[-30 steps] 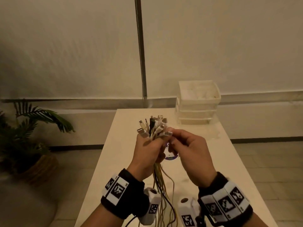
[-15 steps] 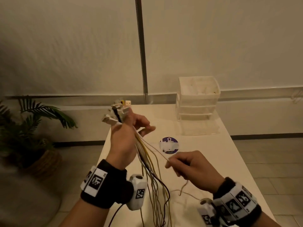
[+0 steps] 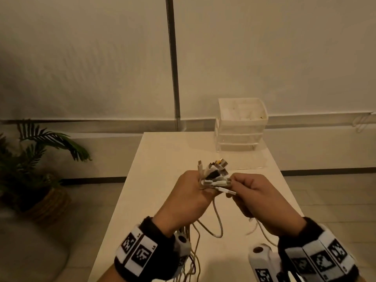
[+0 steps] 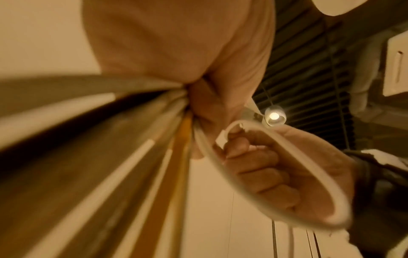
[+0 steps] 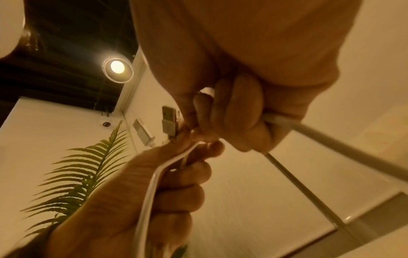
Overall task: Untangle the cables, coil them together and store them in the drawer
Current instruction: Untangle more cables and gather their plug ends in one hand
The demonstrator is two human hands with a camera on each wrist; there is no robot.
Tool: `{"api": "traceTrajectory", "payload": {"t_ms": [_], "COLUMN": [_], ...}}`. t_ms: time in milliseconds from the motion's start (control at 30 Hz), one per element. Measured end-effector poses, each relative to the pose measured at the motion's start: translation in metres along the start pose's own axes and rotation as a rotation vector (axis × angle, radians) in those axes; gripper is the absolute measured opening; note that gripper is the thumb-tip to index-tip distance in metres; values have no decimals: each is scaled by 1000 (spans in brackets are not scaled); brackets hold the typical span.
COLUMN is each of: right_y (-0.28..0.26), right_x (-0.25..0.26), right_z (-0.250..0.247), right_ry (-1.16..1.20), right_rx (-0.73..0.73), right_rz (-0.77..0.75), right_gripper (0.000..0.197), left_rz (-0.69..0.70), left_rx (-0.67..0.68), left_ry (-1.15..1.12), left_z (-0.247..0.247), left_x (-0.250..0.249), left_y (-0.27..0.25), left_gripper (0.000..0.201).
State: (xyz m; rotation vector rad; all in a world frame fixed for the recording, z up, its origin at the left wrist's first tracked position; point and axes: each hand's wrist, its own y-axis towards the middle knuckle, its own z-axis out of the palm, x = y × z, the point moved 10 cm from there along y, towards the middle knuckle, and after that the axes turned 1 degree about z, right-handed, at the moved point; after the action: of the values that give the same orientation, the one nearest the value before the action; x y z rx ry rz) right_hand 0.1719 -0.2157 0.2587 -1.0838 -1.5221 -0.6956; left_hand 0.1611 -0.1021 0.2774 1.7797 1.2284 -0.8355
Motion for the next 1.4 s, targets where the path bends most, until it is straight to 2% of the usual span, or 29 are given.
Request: {"api": "traceTrajectory", "payload": {"t_ms": [133,200,267,400,533,633,733,767,867,900,967,1000,1067,1133,1167,1300,1400], "right_y": [-2,-4,-6,-8,-12,-15,-20,-22,-21,-18,-9,-6,0,4,5,3,3], "right_x": [-2,-4,-4,-3,-5,-2,-9,-13,-28,-32,-36,-37,-33,-27,-24,-18,-14], "right_z": [4,7,10,14,7,4,-5,-7,-6,-4,4,9,23,36,40,51,52], "right_ry": [26,76,111,37,-2,-95,-160,-190,-182,-113,51,133,332,516,566,703,733], "right_rx": [42,76,106,164,161,165,169,171,151,138,133,151,230,321,353,431,426], "right_rz": [34,48,44,23,14,-14,10,20,59,77,121,146,180,196,197,180,140], "right_gripper": [33,37,32,25,27,26,27,27,29,30,30,29,28,27,27,22,19], "left_rz": [-24,-30,-64,-106,-189,-200,-249,-278,-333,-314,-179,-94,19,34,21,9,66], "left_rx": [74,35,-55,-195,-443,-564,-784,-811,-684,-662,-616,-543,-301,-106,-76,-132,-266], "left_ry": [87,82,79,131,45,160,73,50,169,216,253,246,247,296,308,347,356], "left_z": [2,-7,-24,-49,-94,-109,-142,-150,-139,-130,-111,-97,-59,-23,-15,-26,-50], "left_x": [2,3,9,14,29,26,47,53,49,38,9,-2,-12,-12,-10,-9,-25], "left_y": [-3,-4,-4,-10,-19,-28,-43,-47,-42,-40,-34,-29,-17,-11,-9,-7,-11], "left_gripper": [16,21,26,21,27,27,32,30,19,20,24,26,31,28,24,25,31]}}
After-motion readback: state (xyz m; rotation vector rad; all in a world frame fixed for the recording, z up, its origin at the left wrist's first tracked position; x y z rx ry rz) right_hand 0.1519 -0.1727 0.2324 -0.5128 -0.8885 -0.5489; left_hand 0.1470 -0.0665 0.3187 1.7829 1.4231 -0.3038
